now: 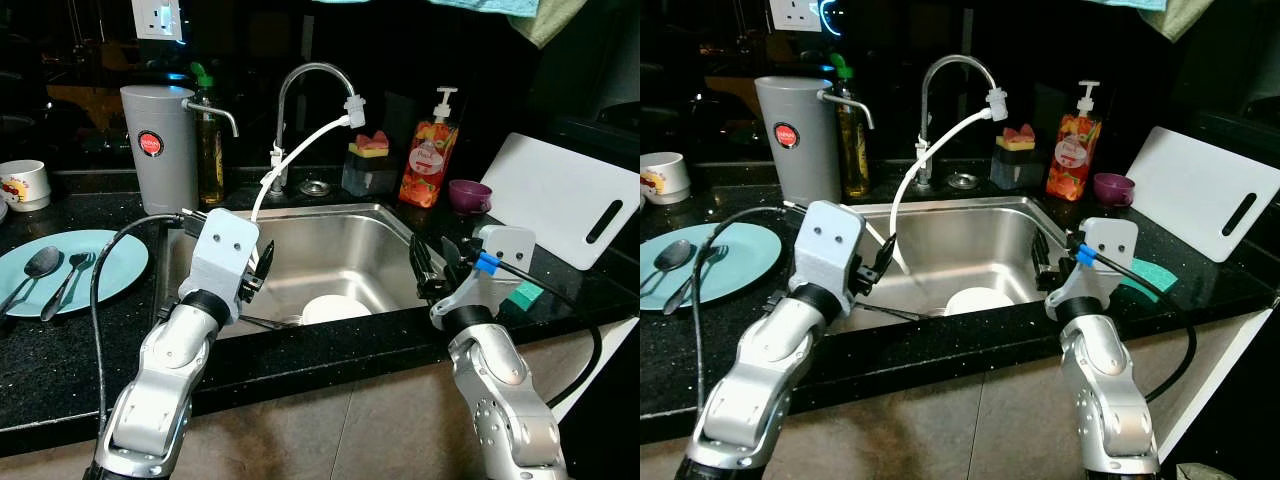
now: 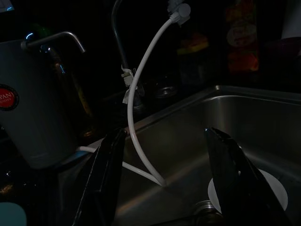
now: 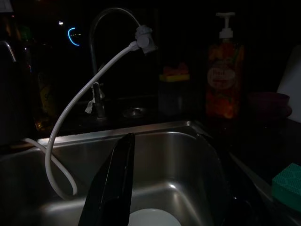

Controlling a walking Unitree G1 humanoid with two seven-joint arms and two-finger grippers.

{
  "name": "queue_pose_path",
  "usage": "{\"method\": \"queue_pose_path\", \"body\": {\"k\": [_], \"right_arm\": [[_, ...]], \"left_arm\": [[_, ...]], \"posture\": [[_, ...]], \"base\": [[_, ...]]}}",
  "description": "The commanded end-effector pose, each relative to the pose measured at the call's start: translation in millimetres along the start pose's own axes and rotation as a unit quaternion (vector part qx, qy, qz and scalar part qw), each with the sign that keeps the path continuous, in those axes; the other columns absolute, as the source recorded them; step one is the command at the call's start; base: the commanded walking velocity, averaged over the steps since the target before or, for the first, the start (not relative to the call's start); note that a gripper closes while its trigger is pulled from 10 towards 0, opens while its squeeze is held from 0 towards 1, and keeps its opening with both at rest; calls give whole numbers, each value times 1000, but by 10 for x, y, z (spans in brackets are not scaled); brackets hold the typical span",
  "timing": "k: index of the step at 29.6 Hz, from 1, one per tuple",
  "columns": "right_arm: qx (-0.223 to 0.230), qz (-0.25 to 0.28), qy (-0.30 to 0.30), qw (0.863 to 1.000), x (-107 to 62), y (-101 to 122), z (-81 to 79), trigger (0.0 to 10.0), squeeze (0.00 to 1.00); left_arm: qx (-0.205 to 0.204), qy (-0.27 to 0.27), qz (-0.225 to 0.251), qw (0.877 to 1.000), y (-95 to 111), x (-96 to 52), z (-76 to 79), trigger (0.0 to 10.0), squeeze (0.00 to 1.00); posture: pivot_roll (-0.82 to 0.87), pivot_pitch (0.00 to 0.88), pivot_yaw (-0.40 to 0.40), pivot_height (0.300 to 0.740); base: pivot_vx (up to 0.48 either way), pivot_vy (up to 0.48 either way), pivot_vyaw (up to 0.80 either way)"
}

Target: Kitchen organization

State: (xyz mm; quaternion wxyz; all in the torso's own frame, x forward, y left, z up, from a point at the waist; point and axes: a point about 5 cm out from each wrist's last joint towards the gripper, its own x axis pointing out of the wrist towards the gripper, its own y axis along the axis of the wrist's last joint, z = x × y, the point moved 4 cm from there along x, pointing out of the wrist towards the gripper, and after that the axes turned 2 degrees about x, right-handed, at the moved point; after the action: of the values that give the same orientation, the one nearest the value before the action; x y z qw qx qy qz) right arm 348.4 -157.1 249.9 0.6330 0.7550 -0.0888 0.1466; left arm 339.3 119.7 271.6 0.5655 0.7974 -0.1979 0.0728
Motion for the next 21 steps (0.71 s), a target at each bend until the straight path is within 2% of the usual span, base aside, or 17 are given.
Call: {"method": "queue_pose_path", "body": {"k": [1, 21], "right_arm": [[-5, 1, -2, 1000, -6, 0, 10, 10000, 0], [-7, 4, -2, 1000, 6, 17, 17, 10000, 0]], "left_arm": [[3, -5, -3, 1000, -21, 5, 32, 10000, 0], [2, -6, 0, 1000, -11, 18, 39, 10000, 0]], "posture": [[174, 21, -106, 740], [171, 14, -108, 740]], "base": [[0, 0, 0], [0, 0, 0]]}}
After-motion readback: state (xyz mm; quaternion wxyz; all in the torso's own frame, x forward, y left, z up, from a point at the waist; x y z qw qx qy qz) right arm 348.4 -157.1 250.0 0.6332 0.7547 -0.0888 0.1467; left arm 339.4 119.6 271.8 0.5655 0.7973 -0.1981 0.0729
